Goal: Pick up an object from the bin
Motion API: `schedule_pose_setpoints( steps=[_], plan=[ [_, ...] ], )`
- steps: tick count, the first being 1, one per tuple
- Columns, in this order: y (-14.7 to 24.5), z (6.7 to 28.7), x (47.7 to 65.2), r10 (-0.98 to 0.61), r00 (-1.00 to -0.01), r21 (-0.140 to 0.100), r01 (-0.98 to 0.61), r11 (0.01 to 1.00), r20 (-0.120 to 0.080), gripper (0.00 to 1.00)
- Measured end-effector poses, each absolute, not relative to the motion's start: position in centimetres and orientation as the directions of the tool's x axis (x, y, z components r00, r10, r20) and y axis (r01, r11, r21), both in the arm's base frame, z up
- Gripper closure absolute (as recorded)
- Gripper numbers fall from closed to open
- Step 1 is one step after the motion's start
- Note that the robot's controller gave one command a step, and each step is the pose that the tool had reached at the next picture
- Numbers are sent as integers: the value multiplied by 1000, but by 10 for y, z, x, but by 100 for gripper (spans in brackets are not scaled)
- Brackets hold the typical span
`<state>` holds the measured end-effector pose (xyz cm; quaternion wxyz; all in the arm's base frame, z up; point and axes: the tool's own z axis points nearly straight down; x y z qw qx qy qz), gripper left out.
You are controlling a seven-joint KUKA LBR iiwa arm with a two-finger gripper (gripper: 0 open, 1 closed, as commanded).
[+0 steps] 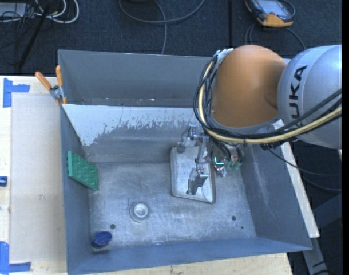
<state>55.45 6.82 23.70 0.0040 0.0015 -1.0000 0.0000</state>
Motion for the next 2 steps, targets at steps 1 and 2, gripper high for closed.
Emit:
schedule_pose_setpoints(
  steps=[1,2],
  plan=[
    [-18,103,579,-77,-997,4,-77,997,-18,0],
    [-33,137,564,-10,-1000,0,-10,1000,-3,0]
  ],
)
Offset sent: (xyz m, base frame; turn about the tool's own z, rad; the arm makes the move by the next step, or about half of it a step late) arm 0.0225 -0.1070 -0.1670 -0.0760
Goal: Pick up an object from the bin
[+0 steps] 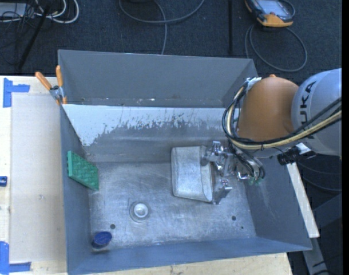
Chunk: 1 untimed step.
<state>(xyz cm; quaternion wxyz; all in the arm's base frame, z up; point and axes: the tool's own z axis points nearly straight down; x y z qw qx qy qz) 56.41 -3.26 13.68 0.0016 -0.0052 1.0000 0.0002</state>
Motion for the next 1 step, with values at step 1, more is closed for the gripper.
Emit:
schedule_pose_setpoints(
  steps=[1],
  plan=[
    [-39,116,543,239,-971,0,239,971,4,0]
  ],
)
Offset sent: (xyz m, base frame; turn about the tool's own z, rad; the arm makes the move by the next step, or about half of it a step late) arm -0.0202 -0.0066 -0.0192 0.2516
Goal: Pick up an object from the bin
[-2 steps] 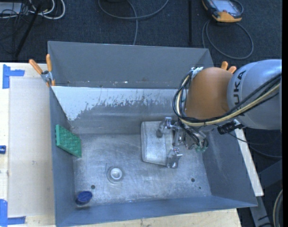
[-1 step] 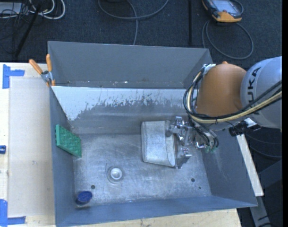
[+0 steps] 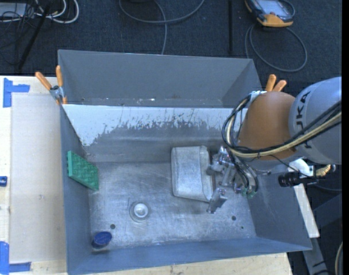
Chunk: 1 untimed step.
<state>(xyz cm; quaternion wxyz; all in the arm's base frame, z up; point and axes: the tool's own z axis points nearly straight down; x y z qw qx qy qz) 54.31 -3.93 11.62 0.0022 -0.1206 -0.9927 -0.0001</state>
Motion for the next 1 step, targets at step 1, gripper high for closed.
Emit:
schedule_pose_setpoints(
  steps=[1],
  plan=[
    [-32,72,543,378,-926,2,378,926,-2,0]
  ],
)
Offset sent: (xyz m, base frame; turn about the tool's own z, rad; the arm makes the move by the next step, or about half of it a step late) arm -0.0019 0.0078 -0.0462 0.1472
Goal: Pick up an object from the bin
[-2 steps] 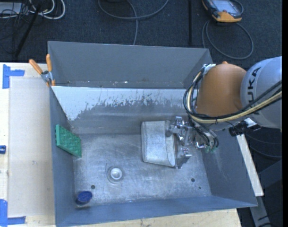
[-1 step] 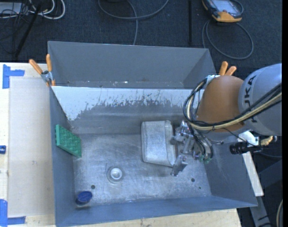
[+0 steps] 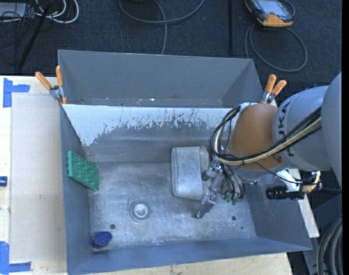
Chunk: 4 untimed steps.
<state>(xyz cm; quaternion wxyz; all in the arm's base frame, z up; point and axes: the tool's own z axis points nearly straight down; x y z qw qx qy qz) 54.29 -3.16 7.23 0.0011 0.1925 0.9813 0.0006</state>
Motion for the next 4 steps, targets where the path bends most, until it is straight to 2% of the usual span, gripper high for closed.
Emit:
schedule_pose_setpoints(
  steps=[1,2,3,4],
  plan=[
    [-32,73,544,377,-926,1,377,926,-1,0],
    [-30,74,541,375,-927,-1,375,927,15,100],
    [-29,130,541,372,-928,0,372,928,4,100],
    [-29,199,542,368,-930,2,368,930,-5,100]
  ],
)
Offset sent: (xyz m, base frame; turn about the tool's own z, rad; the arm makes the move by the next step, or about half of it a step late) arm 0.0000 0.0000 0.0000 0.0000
